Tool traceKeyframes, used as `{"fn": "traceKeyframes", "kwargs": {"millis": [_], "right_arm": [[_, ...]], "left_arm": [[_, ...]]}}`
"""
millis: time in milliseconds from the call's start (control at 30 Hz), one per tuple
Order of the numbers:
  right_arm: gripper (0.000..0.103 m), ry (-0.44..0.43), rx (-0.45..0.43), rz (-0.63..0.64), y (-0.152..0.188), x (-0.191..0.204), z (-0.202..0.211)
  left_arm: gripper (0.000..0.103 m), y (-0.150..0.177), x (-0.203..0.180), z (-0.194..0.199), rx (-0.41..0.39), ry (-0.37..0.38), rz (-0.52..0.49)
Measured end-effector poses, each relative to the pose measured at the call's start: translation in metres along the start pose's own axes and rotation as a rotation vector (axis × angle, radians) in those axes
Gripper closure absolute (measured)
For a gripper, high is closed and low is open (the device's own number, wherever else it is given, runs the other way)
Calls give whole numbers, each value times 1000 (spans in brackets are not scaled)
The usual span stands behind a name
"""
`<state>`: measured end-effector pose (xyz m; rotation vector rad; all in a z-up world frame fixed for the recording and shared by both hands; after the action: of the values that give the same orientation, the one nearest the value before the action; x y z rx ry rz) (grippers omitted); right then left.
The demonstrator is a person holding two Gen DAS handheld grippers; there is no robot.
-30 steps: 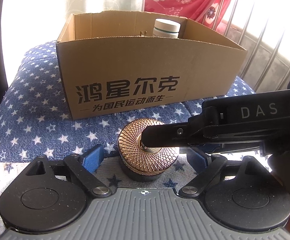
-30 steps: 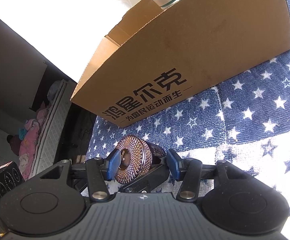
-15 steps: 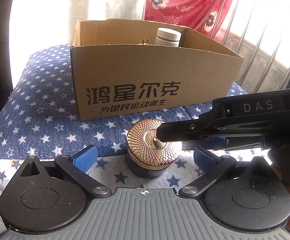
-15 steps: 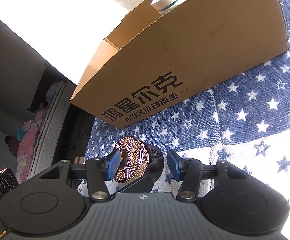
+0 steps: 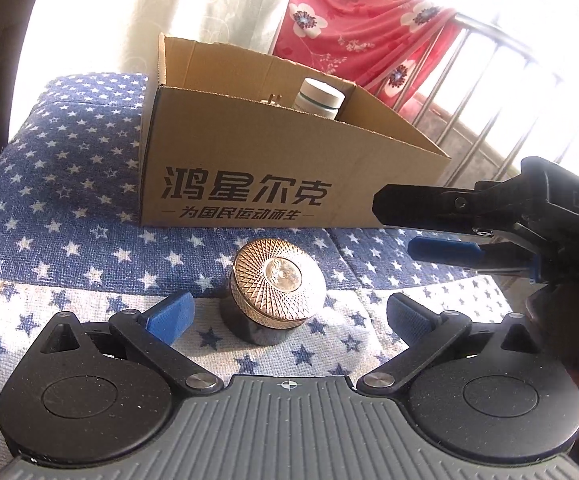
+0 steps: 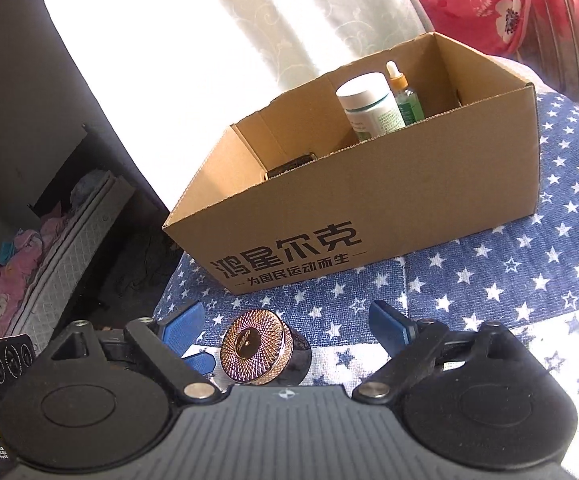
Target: Organize rigid objects
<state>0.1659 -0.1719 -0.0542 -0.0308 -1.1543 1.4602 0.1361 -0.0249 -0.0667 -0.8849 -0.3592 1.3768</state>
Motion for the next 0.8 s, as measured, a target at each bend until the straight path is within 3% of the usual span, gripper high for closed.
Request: {"fn": "traceKeyframes", "kwargs": {"millis": [33,300,500,667,800], "right_arm": [[0,17,-17,30,-2,4,5],[0,228,-91,249,-14,23,41],[0,319,-112,349,-15,29,50],[0,301,-112,352,-10,25,50],[0,184,-164,302,-8,22,52]], "left_arm": [[0,0,0,3,-10,-6,-10],[0,-3,3,19,-74,-76,-67],[0,-4,5,26,-138,8,-31],[0,-7,9,24,-144,-58,-49],[0,-9,14,22,-150,-122,-79]]}}
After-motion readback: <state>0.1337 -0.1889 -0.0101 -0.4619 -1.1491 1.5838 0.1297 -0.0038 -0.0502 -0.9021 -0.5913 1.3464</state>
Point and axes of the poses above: each gripper's, at about its wrist camera, not at the fingertips, and z roughly against the way its jaws point, x to its left, y to its underside, the point moved 7 cm from there along -z, roughly the way its jaws point, and after that the axes turned 9 degrees about -y, right-handed, at the moved point
